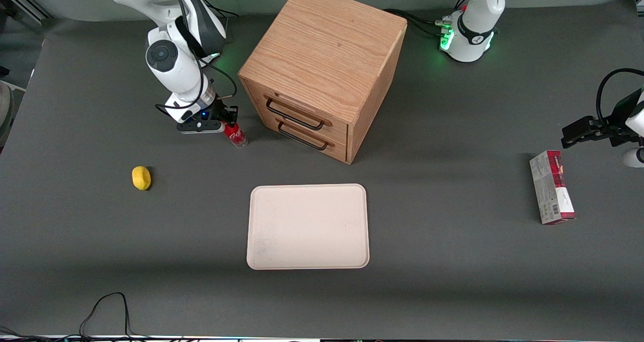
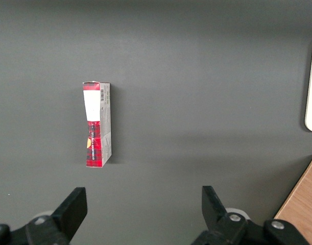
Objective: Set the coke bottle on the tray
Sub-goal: 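Close the right gripper around the red Coca-Cola bottle, then lift the bottle and carry it with the right gripper toward the tray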
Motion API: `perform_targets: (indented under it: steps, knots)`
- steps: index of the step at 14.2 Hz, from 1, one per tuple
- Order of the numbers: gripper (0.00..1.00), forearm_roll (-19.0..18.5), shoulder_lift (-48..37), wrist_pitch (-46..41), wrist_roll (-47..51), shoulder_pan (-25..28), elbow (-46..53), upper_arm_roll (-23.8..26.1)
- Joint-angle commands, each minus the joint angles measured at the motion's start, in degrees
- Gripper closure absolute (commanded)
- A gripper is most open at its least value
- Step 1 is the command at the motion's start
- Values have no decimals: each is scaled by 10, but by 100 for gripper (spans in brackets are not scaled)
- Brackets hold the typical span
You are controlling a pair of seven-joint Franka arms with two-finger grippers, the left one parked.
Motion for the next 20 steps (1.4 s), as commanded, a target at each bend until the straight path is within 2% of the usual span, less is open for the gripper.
perform_targets:
  steps: [1,3,6,11,14,16,18,20]
  knots:
    - [90,11,6,3,8,4,5,1]
    - [92,11,12,-7,1,1,30,0]
    - [93,7,43,-82,-1,-1,131,-10]
    - [93,-5,156,-303,2,-1,435,-53]
    - [93,-66,261,-452,5,3,664,-61]
    - [93,-90,339,-547,5,4,808,-57]
    - [92,-93,392,-581,1,4,906,-56]
    - [92,-93,424,-568,-2,4,932,-55]
